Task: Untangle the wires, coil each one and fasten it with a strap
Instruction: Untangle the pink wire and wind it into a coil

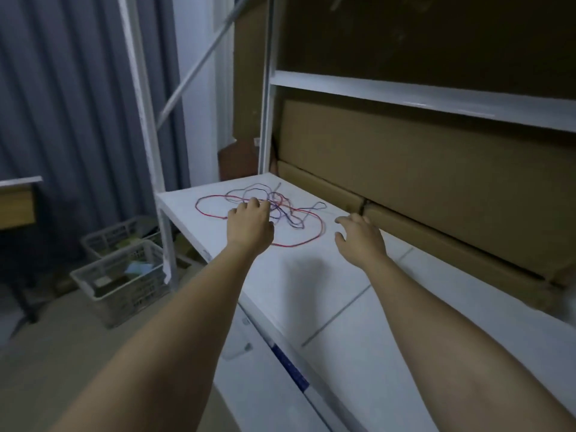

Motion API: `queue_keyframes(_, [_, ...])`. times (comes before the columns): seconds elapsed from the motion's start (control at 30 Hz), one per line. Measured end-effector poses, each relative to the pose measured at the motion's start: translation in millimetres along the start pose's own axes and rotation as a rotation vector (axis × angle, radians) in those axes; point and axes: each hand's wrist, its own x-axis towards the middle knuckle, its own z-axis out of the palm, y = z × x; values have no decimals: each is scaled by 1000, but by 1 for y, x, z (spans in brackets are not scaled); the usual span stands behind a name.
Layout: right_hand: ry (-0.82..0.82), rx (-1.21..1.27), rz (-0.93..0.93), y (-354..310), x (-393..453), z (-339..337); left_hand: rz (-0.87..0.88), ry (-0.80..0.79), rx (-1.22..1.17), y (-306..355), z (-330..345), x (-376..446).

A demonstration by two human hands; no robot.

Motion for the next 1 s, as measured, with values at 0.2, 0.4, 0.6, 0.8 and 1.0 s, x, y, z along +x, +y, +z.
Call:
queue_keyframes(0.2, [-16,12,-28,-87,92,52,-89,-3,8,-121,6,67])
queue_keyframes(0.4, [-52,24,9,-127,171,93,-98,-15,-28,-192,21,133])
queue_keyframes(0.6, [-133,50,244,-125,256,145,-65,11,-43,-231,52,212])
queue_keyframes(0.8, [-279,226,487,-98,335,204,35,-106,-84,-246,102,295])
queue_keyframes(1.0, [37,870,441,-111,391,209,140,-205,-212,-241,145,351])
